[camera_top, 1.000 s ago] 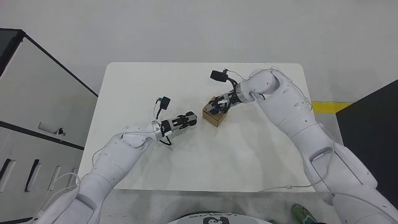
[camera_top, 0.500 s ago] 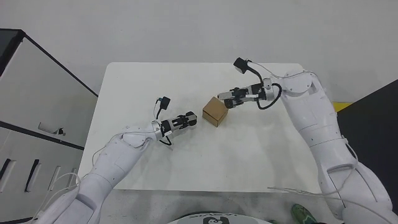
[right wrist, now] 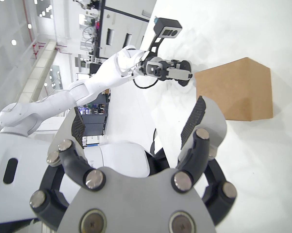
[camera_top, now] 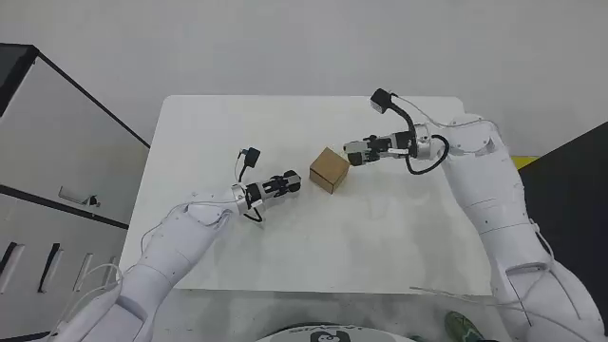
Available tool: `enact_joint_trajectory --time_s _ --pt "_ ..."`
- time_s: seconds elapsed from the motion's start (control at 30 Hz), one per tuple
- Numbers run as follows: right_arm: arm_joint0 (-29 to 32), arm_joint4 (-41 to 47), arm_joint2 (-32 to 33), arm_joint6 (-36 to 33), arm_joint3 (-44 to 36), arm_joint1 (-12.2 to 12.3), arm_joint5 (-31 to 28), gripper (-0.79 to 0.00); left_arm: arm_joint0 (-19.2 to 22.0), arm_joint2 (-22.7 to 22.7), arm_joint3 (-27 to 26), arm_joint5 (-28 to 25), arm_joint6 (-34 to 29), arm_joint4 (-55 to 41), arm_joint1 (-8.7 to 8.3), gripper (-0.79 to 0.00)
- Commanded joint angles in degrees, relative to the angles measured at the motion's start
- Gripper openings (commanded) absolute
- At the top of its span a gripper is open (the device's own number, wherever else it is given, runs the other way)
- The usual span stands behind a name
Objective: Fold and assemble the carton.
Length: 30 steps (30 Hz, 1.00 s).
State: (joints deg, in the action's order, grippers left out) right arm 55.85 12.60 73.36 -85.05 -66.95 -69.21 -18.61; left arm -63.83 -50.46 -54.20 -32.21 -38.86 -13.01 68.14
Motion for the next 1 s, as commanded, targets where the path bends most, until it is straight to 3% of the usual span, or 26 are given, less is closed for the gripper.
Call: enact_joint_trajectory --time_s 0.0,0.2,0.37,0.4,0.43,0.47,0.8,0.97 --pt "2.94 4.45 3.4 -1.15 -1.8 0.92 0.52 0.0 0.0 0.0 0.0 0.0 0.0 0.0 0.0 -0.785" --pt "12.05 15.09 12.84 -2.38 -7.93 3.68 1.75 0.0 0.0 0.0 0.0 0.0 0.0 0.0 0.0 -0.785" --pt "16.01 21.11 18.23 -2.57 -8.53 5.19 1.94 0.0 0.0 0.0 0.0 0.0 0.0 0.0 0.0 -0.785" --pt "16.25 21.81 18.8 -2.63 -8.33 5.4 2.0 0.0 0.0 0.0 0.0 0.0 0.0 0.0 0.0 -0.723" --pt "16.37 22.89 19.11 -2.87 -8.33 5.56 2.24 0.0 0.0 0.0 0.0 0.0 0.0 0.0 0.0 -0.579" --pt "16.44 23.79 19.28 -2.95 -8.23 5.7 2.32 0.0 0.0 0.0 0.0 0.0 0.0 0.0 0.0 0.0" --pt "16.42 23.82 19.39 -2.95 -8.02 5.88 2.32 0.0 -0.58 -0.38 -0.96 0.35 2.7 1.11 -0.02 0.0" --pt "16.42 23.82 19.39 -2.95 -8.02 5.88 2.32 0.0 -4.11 -2.1 -6.7 -8.19 13.08 15.06 -0.99 0.0"
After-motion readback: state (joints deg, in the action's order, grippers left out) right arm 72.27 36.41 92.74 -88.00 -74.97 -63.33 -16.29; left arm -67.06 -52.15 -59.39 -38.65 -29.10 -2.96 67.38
